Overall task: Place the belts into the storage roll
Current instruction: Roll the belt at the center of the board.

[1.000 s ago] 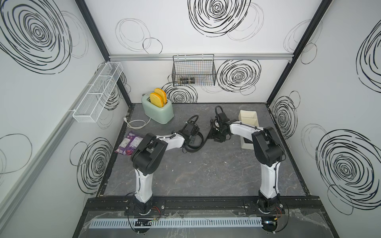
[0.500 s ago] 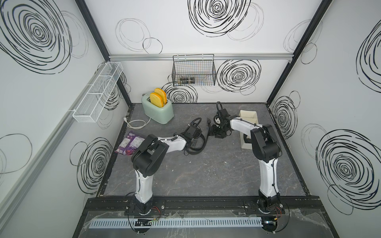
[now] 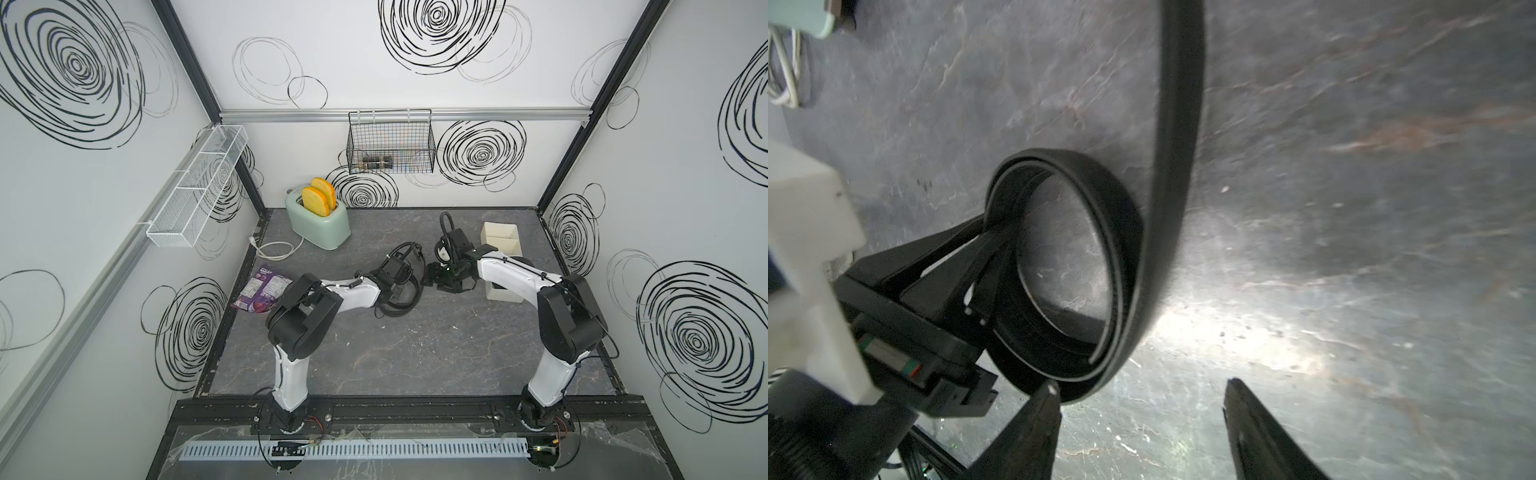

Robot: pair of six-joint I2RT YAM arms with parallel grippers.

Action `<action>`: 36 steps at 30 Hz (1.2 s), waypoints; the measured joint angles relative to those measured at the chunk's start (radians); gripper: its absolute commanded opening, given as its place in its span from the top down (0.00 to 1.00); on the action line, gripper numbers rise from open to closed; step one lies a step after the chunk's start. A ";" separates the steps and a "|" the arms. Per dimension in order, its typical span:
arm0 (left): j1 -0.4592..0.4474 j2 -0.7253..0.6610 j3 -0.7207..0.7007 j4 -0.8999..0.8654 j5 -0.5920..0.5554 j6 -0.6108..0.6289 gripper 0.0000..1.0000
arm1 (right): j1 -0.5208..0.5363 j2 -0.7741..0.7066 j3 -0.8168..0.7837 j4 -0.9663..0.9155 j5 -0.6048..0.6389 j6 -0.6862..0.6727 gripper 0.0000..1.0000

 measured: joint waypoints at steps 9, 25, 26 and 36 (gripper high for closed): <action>-0.040 -0.017 -0.015 -0.010 0.005 -0.005 1.00 | 0.031 0.093 0.001 0.033 0.008 0.043 0.37; -0.078 -0.043 -0.039 -0.008 0.064 -0.013 1.00 | 0.037 0.107 -0.045 0.033 0.112 -0.043 0.73; -0.079 -0.046 -0.039 -0.008 0.081 -0.015 1.00 | 0.039 0.104 -0.048 0.032 0.121 -0.048 0.76; -0.015 -0.151 -0.086 -0.101 0.318 -0.090 0.50 | 0.079 0.101 -0.020 -0.059 0.264 -0.136 0.88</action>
